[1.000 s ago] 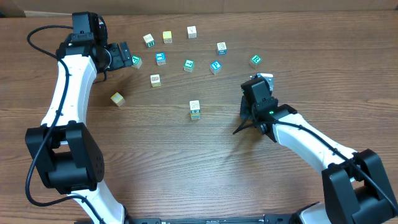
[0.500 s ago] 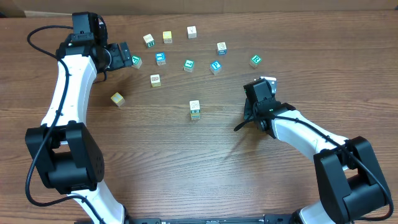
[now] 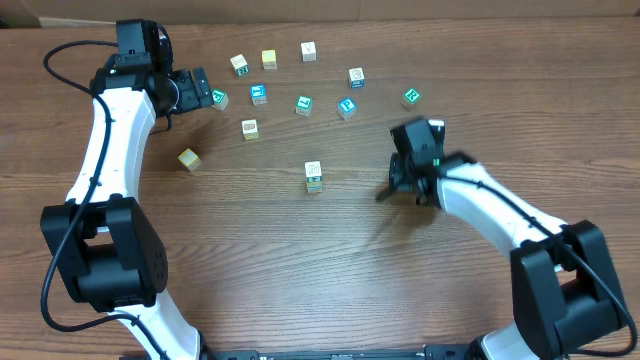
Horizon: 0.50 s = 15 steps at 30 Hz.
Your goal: Form a tower
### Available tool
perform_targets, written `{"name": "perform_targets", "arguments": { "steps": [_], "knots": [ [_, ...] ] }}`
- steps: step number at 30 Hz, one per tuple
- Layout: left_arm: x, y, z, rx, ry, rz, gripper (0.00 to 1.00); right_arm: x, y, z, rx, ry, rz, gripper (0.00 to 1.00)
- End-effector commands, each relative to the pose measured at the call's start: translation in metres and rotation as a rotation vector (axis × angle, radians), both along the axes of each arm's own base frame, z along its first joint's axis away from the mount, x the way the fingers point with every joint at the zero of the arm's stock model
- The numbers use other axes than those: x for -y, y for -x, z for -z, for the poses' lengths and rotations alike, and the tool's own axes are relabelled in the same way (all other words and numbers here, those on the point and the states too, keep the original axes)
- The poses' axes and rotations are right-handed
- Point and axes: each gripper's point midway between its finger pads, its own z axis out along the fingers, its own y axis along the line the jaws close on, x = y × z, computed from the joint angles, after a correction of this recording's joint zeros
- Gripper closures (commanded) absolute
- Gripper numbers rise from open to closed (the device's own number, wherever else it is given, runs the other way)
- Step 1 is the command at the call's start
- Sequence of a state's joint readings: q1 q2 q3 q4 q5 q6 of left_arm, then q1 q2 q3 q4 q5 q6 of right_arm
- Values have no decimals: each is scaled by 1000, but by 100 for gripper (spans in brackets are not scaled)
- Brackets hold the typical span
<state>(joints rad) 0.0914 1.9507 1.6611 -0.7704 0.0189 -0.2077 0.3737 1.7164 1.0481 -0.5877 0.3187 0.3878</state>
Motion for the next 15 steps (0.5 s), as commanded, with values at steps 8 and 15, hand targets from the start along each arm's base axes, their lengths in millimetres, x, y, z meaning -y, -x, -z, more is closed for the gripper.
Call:
{"name": "perform_targets", "arguments": {
  "steps": [8,15],
  "knots": [
    [3,0,-13,31,2,-1,0,-14,-21,-128,-21,-175,-5,14],
    [3,0,-13,31,2,-1,0,-1,-9,-88,-182,-203,41,0]
  ]
}}
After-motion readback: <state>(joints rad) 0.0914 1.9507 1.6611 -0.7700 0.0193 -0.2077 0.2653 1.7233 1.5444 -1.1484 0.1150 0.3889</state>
